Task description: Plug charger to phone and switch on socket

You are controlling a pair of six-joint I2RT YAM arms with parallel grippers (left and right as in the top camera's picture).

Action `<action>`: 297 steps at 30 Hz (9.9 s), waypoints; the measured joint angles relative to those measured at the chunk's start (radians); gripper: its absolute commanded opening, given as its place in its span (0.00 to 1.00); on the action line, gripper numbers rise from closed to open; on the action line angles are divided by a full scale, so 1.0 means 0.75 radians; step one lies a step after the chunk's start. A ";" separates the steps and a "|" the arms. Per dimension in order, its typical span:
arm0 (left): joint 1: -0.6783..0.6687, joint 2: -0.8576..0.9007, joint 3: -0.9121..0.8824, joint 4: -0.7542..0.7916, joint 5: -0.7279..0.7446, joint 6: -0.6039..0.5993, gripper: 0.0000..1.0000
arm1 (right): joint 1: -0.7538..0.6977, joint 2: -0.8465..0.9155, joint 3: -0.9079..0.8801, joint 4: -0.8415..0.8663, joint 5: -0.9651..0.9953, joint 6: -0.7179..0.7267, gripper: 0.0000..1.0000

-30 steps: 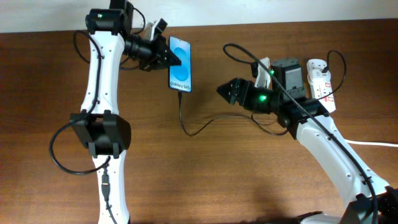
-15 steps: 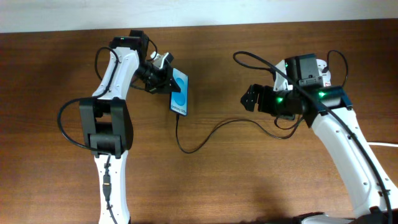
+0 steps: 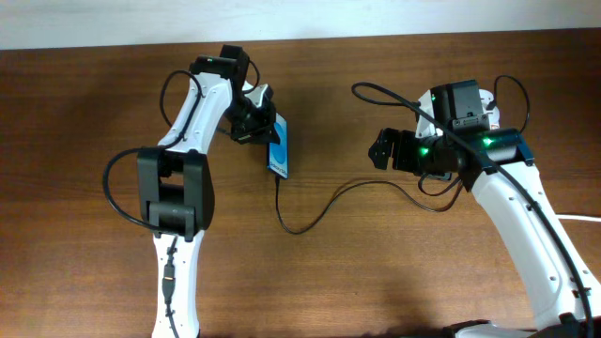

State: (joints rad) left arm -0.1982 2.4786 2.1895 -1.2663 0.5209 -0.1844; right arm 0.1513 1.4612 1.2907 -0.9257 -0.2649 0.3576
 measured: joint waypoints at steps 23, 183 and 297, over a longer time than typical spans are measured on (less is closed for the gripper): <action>-0.027 -0.002 0.000 -0.001 -0.114 -0.035 0.47 | 0.000 0.000 0.000 -0.008 0.005 -0.001 0.99; 0.038 -0.793 0.321 -0.252 -0.576 -0.044 0.99 | -0.883 0.939 0.363 0.458 0.100 -0.226 0.98; 0.038 -0.792 0.314 -0.254 -0.576 -0.044 0.99 | -0.181 -1.496 -0.880 0.751 0.354 -0.547 0.99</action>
State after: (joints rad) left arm -0.1696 1.8843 2.4252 -1.4567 0.0887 -0.2176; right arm 0.0154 0.3393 0.6308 -0.3622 0.0002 -0.0528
